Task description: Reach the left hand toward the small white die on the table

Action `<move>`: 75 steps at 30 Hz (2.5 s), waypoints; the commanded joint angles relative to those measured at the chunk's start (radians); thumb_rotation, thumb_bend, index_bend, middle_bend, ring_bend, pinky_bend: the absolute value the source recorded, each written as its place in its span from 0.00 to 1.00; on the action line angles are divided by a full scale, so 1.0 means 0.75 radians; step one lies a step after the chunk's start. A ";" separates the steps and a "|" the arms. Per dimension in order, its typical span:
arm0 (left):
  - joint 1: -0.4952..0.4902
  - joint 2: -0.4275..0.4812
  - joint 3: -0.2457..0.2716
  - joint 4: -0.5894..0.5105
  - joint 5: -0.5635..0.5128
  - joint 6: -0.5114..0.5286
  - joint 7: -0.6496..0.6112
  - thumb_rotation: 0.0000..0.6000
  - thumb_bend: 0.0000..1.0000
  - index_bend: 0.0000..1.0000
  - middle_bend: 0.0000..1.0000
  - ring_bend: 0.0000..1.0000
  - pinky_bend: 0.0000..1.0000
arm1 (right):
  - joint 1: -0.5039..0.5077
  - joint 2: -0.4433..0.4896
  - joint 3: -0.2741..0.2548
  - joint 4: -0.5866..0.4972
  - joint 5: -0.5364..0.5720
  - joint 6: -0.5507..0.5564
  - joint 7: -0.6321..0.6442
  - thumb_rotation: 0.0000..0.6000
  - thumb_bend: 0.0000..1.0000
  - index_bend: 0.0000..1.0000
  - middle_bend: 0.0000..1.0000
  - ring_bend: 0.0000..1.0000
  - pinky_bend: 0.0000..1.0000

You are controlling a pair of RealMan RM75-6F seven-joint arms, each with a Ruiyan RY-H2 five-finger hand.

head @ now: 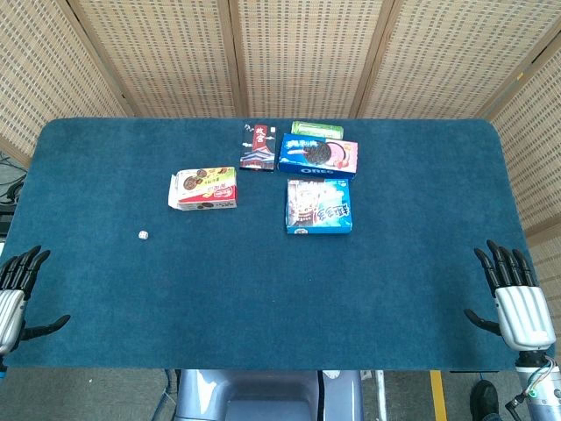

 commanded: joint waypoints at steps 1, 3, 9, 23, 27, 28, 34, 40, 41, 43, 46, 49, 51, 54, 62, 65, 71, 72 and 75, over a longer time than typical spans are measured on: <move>0.000 -0.001 0.000 0.001 0.000 -0.001 0.002 1.00 0.11 0.00 0.00 0.00 0.00 | 0.000 0.000 0.000 0.000 -0.001 0.000 -0.001 1.00 0.00 0.03 0.00 0.00 0.00; -0.001 -0.002 0.001 0.002 0.000 -0.003 0.005 1.00 0.11 0.00 0.00 0.00 0.00 | -0.001 0.000 0.000 0.001 -0.002 0.002 -0.002 1.00 0.00 0.03 0.00 0.00 0.00; -0.012 -0.007 -0.002 0.007 -0.007 -0.024 0.018 1.00 0.11 0.00 0.00 0.00 0.00 | -0.003 0.000 0.002 0.000 -0.004 0.005 0.005 1.00 0.00 0.03 0.00 0.00 0.00; -0.401 -0.220 -0.196 0.406 -0.232 -0.581 -0.098 1.00 0.34 0.25 0.00 0.00 0.00 | -0.002 0.002 0.006 -0.003 0.004 -0.008 0.016 1.00 0.00 0.04 0.00 0.00 0.00; -0.488 -0.307 -0.228 0.511 -0.299 -0.694 -0.047 1.00 0.34 0.30 0.00 0.00 0.00 | -0.001 0.004 0.006 -0.003 0.004 -0.011 0.021 1.00 0.00 0.04 0.00 0.00 0.00; -0.506 -0.324 -0.234 0.530 -0.317 -0.721 -0.033 1.00 0.34 0.30 0.00 0.00 0.00 | -0.001 0.004 0.006 -0.003 0.004 -0.013 0.021 1.00 0.00 0.04 0.00 0.00 0.00; -0.618 -0.444 -0.272 0.648 -0.441 -0.855 0.103 1.00 0.35 0.30 0.00 0.00 0.00 | 0.002 0.008 0.003 -0.003 0.004 -0.024 0.023 1.00 0.00 0.04 0.00 0.00 0.00; -0.686 -0.530 -0.294 0.710 -0.550 -0.914 0.227 1.00 0.36 0.31 0.00 0.00 0.00 | 0.003 0.010 0.003 -0.004 0.006 -0.029 0.033 1.00 0.00 0.04 0.00 0.00 0.00; -0.697 -0.543 -0.295 0.720 -0.571 -0.927 0.250 1.00 0.36 0.32 0.00 0.00 0.00 | 0.003 0.010 0.003 -0.003 0.006 -0.030 0.034 1.00 0.00 0.04 0.00 0.00 0.00; -0.712 -0.559 -0.291 0.735 -0.600 -0.949 0.286 1.00 0.36 0.32 0.00 0.00 0.00 | 0.003 0.011 0.004 -0.004 0.006 -0.031 0.038 1.00 0.00 0.04 0.00 0.00 0.00; -0.736 -0.592 -0.290 0.766 -0.665 -0.977 0.355 1.00 0.36 0.33 0.00 0.00 0.00 | 0.003 0.012 0.004 -0.004 0.006 -0.031 0.044 1.00 0.00 0.04 0.00 0.00 0.00; -0.754 -0.622 -0.294 0.798 -0.714 -0.984 0.399 1.00 0.37 0.34 0.00 0.00 0.00 | 0.002 0.012 0.004 -0.003 0.005 -0.029 0.048 1.00 0.00 0.04 0.00 0.00 0.00; -0.762 -0.636 -0.296 0.815 -0.738 -0.988 0.418 1.00 0.37 0.35 0.00 0.00 0.00 | 0.002 0.012 0.004 -0.003 0.005 -0.029 0.051 1.00 0.00 0.04 0.00 0.00 0.00; -0.773 -0.654 -0.293 0.836 -0.769 -0.997 0.443 1.00 0.37 0.38 0.00 0.00 0.00 | 0.002 0.012 0.004 -0.002 0.005 -0.030 0.054 1.00 0.00 0.04 0.00 0.00 0.00; -0.787 -0.690 -0.290 0.882 -0.802 -1.006 0.453 1.00 0.38 0.40 0.00 0.00 0.00 | 0.001 0.012 0.005 -0.001 0.005 -0.028 0.057 1.00 0.00 0.04 0.00 0.00 0.00; -0.788 -0.698 -0.288 0.895 -0.800 -1.002 0.448 1.00 0.39 0.47 0.00 0.00 0.00 | 0.001 0.012 0.006 -0.002 0.005 -0.028 0.057 1.00 0.00 0.04 0.00 0.00 0.00; -0.791 -0.708 -0.285 0.912 -0.796 -0.994 0.443 1.00 0.40 0.57 0.00 0.00 0.00 | 0.000 0.011 0.006 -0.002 0.006 -0.027 0.061 1.00 0.00 0.04 0.00 0.00 0.00; -0.790 -0.706 -0.286 0.910 -0.795 -0.991 0.440 1.00 0.40 0.58 0.00 0.00 0.00 | 0.000 0.011 0.007 -0.001 0.007 -0.027 0.061 1.00 0.00 0.04 0.00 0.00 0.00; -0.787 -0.693 -0.289 0.896 -0.790 -0.981 0.430 1.00 0.40 0.58 0.00 0.00 0.00 | 0.000 0.011 0.007 -0.002 0.008 -0.028 0.063 1.00 0.00 0.04 0.00 0.00 0.00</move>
